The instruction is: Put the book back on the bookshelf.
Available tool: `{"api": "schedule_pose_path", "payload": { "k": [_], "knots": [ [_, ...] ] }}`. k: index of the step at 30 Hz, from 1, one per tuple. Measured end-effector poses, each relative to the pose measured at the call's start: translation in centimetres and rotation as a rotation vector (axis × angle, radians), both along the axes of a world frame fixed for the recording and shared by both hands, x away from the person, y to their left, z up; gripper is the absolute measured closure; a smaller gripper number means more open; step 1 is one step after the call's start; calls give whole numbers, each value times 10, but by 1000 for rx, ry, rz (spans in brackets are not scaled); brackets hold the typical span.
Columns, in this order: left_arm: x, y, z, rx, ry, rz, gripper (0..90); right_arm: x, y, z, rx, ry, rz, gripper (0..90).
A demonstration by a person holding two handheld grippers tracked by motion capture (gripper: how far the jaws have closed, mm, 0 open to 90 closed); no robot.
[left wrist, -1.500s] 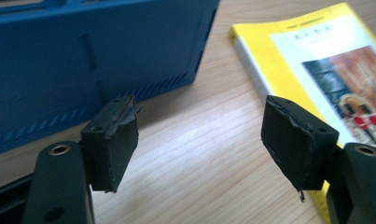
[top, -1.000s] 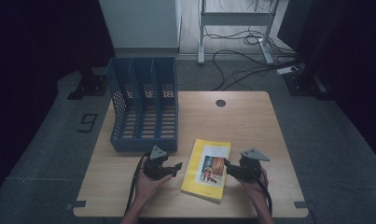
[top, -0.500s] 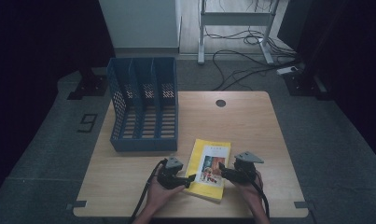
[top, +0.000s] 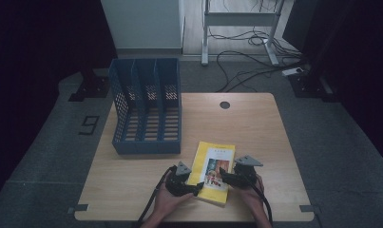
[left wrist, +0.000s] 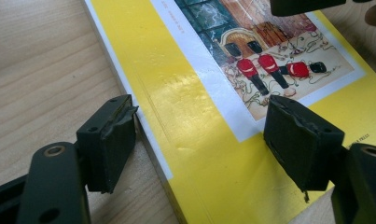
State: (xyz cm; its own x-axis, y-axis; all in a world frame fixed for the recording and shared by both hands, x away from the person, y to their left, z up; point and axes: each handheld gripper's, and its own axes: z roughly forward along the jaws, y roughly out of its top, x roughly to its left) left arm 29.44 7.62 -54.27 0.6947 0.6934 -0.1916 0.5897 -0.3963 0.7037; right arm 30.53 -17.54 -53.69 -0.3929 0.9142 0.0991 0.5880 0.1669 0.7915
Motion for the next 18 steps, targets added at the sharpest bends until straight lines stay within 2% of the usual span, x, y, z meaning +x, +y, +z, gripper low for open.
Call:
{"api": "schedule_pose_path", "payload": {
  "k": [9,18],
  "knots": [
    [0,1,-2,-10,2,2,249,8,6,-10,30,45,-1,206],
    [0,1,-2,-11,1,-1,247,10,10,-12,47,77,-20,177]
  ]
}}
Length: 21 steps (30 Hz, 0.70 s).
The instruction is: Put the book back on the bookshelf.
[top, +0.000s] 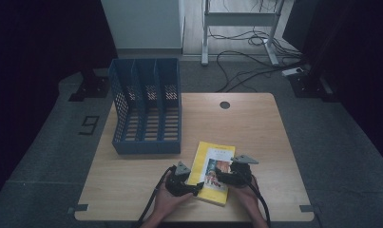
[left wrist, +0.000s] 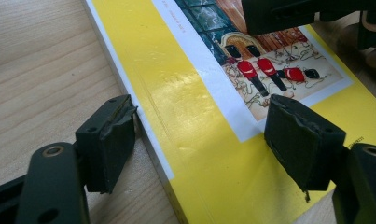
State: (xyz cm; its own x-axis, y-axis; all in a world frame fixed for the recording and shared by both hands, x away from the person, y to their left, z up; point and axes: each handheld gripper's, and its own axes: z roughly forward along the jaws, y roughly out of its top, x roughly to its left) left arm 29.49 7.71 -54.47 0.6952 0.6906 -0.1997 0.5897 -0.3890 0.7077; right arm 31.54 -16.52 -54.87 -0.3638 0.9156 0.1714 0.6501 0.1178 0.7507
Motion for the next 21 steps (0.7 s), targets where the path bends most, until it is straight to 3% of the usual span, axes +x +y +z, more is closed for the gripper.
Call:
{"api": "schedule_pose_path", "payload": {
  "k": [7,14,15,17,18,21],
  "knots": [
    [-1,0,-1,-3,-5,7,249,-2,-2,6,11,-6,2,232],
    [-1,0,-1,-3,-10,2,249,-7,-8,20,80,-47,16,314],
    [-1,0,-1,-2,-11,1,249,-10,-9,27,121,-66,44,349],
    [-2,0,-1,-2,-11,1,250,-12,-8,30,122,-76,63,361],
    [-2,0,-1,-3,-12,2,250,-15,-4,33,95,-98,92,380],
    [-2,0,0,0,-13,1,250,-16,1,34,74,-101,126,386]
  ]
}}
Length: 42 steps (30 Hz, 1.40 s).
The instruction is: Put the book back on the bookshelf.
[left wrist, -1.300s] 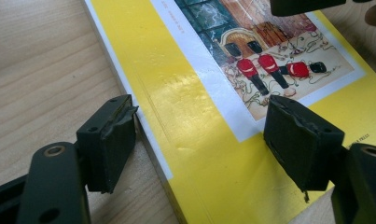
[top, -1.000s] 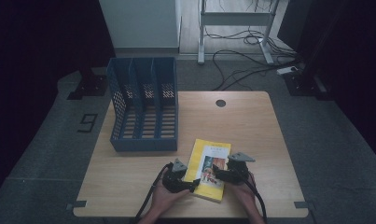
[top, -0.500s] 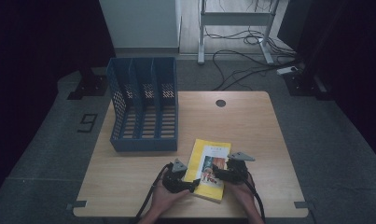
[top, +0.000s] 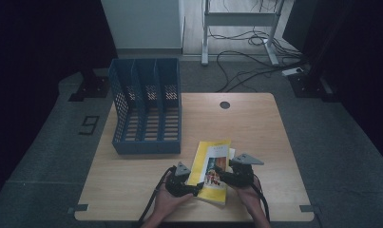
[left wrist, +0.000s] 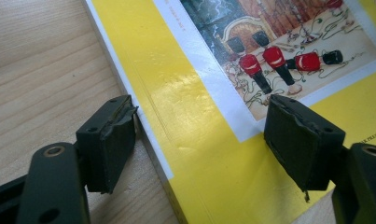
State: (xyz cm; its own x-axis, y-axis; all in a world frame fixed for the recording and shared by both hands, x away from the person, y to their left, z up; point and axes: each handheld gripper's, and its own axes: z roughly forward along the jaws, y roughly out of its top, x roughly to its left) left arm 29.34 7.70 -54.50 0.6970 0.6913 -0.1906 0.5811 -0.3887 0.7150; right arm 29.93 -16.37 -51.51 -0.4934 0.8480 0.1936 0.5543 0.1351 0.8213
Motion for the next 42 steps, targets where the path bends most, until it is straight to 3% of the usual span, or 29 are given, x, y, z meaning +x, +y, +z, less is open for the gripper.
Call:
{"api": "schedule_pose_path", "payload": {
  "k": [2,8,17,23,26,35,37,42],
  "knots": [
    [0,0,0,3,-3,0,251,-1,4,-1,-31,-17,3,392],
    [-2,-1,1,14,-16,1,252,-2,5,-3,-52,-56,7,428],
    [-2,-1,1,11,-16,2,252,8,-1,-19,-67,-16,-13,507],
    [-1,-1,1,10,-12,4,251,15,-11,-23,9,7,-7,610],
    [-1,-2,1,10,-11,5,251,15,-11,-22,32,-9,0,666],
    [-1,-2,1,10,-10,4,251,14,-10,-20,60,-25,-1,774],
    [-2,-2,1,16,-18,4,252,14,-10,-17,95,-12,1,828],
    [-1,-2,2,15,-10,3,250,12,-5,-13,85,-30,-7,860]
  ]
}}
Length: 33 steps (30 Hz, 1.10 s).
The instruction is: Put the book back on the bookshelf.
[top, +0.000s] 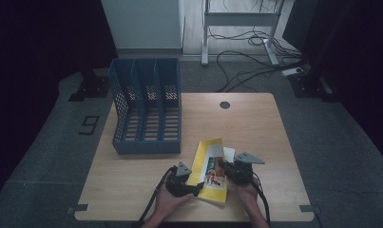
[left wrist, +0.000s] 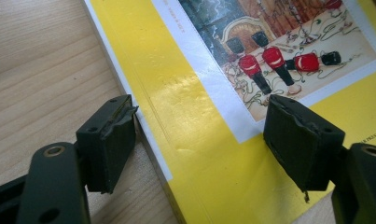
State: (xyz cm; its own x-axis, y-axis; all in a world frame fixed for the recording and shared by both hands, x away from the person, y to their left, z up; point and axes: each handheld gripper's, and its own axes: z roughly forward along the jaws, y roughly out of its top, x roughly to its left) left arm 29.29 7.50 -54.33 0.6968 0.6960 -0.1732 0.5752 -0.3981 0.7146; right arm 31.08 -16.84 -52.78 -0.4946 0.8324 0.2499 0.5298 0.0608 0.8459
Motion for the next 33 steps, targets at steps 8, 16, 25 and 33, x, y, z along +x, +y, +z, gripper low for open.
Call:
{"api": "schedule_pose_path", "payload": {
  "k": [8,16,25,33],
  "knots": [
    [1,0,0,-5,7,1,244,0,1,0,18,-3,-7,870],
    [1,0,0,-2,-3,-1,245,0,1,1,34,-4,-12,872],
    [2,0,0,-20,-13,7,263,-2,1,4,59,-13,-27,877],
    [7,3,0,-69,28,1,262,-5,1,8,91,-32,-26,878]
  ]
}}
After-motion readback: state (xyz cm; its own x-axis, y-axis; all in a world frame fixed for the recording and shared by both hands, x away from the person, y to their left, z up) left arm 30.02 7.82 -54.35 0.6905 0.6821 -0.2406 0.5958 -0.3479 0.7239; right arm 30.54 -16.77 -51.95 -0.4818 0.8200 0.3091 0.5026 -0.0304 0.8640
